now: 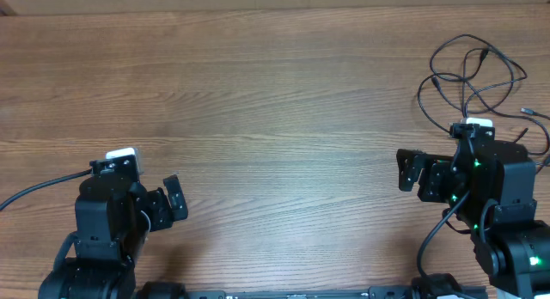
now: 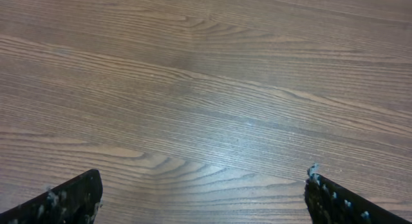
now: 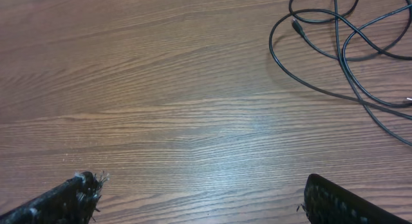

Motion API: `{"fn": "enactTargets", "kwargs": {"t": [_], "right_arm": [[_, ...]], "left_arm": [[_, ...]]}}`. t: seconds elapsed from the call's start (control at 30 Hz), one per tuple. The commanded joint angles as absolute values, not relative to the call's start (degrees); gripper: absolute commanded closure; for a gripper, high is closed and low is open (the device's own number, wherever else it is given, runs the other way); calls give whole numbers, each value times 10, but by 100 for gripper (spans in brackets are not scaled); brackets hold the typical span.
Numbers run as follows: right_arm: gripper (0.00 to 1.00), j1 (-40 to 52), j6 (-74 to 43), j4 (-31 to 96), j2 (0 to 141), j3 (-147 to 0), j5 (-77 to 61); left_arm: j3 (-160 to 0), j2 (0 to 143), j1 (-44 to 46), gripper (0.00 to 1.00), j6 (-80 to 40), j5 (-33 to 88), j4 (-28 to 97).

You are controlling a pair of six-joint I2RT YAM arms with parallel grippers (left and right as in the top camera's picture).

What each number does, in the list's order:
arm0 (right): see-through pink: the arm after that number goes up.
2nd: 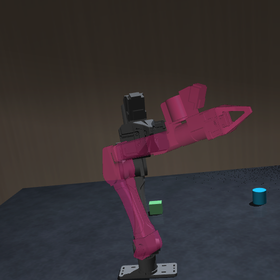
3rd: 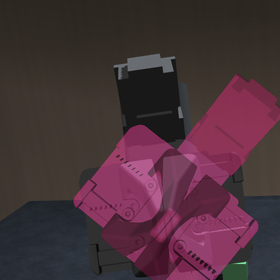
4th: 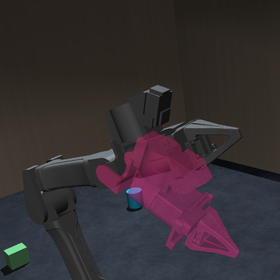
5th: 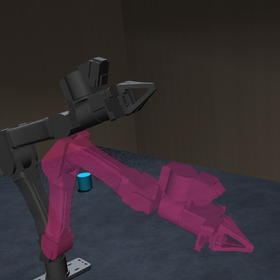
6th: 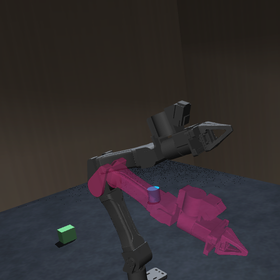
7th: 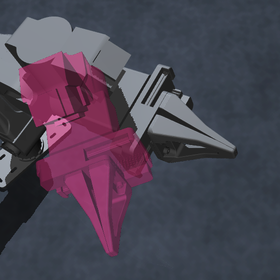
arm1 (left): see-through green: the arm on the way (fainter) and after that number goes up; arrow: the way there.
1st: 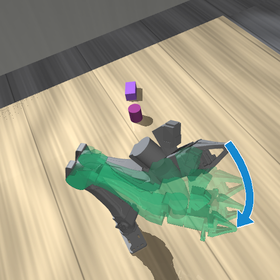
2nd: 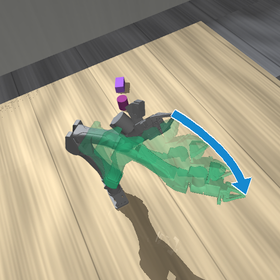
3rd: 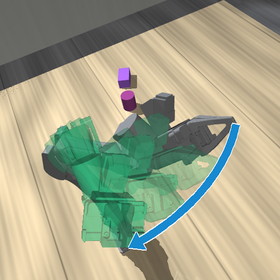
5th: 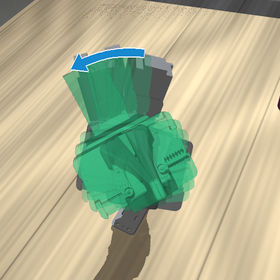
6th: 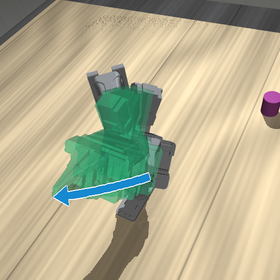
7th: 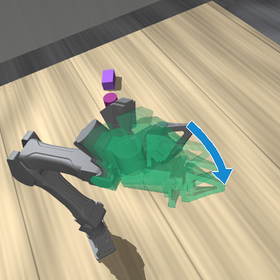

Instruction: Untangle cables

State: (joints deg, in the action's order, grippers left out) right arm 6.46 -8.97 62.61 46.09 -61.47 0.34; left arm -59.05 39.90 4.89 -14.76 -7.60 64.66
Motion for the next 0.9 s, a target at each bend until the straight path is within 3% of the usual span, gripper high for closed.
{"fn": "enactTargets", "kwargs": {"t": [0.0, 0.43, 0.87], "right_arm": [[0, 64, -90, 623, 459, -611, 8], [0, 64, -85, 606, 445, -599, 30], [0, 64, -71, 313, 204, -355, 23]], "left_arm": [[-586, 400, 48, 1, -139, -85, 646], [-586, 400, 48, 0, -139, -85, 645], [-586, 400, 48, 0, -139, -85, 645]]}}
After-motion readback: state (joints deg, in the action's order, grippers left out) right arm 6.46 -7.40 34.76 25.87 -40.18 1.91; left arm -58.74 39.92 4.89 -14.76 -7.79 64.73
